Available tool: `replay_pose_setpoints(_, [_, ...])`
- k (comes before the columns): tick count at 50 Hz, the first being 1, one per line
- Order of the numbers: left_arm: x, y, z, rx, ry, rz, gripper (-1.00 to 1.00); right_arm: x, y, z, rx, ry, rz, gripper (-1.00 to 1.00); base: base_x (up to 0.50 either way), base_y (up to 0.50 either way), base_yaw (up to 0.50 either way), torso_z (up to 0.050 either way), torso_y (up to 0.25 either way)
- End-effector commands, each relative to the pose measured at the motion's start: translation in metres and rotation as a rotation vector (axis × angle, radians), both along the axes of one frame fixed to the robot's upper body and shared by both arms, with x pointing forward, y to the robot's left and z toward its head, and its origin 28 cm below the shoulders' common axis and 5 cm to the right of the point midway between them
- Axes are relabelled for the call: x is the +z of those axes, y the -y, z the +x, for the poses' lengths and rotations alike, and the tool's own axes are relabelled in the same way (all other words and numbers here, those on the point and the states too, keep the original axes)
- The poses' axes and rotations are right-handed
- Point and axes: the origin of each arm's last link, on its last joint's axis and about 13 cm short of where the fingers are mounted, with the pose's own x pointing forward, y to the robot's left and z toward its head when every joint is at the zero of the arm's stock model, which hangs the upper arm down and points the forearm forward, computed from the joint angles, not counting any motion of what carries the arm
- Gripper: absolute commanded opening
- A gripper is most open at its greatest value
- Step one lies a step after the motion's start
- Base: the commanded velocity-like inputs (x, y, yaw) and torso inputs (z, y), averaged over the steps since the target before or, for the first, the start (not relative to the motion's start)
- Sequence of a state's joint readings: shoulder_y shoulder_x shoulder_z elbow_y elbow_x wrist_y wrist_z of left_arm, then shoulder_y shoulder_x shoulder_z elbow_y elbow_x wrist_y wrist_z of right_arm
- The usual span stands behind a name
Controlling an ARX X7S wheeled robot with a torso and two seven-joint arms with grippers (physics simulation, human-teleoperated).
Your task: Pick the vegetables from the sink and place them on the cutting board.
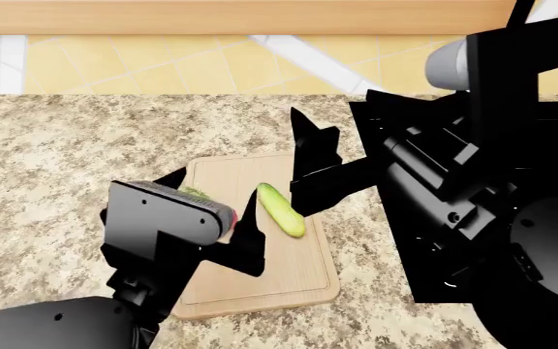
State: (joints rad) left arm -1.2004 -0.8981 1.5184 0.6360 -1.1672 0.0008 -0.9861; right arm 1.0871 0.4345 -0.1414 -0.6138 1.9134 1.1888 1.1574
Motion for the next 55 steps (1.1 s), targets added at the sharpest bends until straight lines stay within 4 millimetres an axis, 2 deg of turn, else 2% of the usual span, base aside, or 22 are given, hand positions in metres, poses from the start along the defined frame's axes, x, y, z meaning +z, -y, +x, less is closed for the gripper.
replay_pose_setpoints(1, [0.018, -0.002, -0.018, -0.017, 0.097, -0.022, 1.0, 0.002, 0.001, -0.002, 0.001, 0.009, 0.004, 1.0, 0.0, 0.0, 0.0, 0.0, 0.0])
replay_pose_setpoints(18, [0.041, -0.019, -0.038, 0.018, 0.264, -0.128, 1.0, 0.001, 0.004, -0.013, 0.002, 0.061, 0.02, 1.0, 0.0, 0.0, 0.0, 0.0, 0.0])
replay_pose_setpoints(30, [0.036, -0.05, -0.056, 0.179, 0.421, -0.228, 1.0, -0.021, 0.007, -0.047, -0.003, 0.237, 0.001, 1.0, 0.0, 0.0, 0.0, 0.0, 0.0])
replay_pose_setpoints(43, [0.031, -0.053, -0.066, 0.226, 0.489, -0.256, 1.0, -0.055, 0.016, -0.075, -0.058, 0.359, 0.059, 1.0, 0.0, 0.0, 0.0, 0.0, 0.0])
replay_pose_setpoints(55, [0.036, -0.054, -0.078, 0.252, 0.555, -0.275, 1.0, -0.06, 0.029, -0.087, -0.112, 0.382, 0.106, 1.0, 0.0, 0.0, 0.0, 0.0, 0.0])
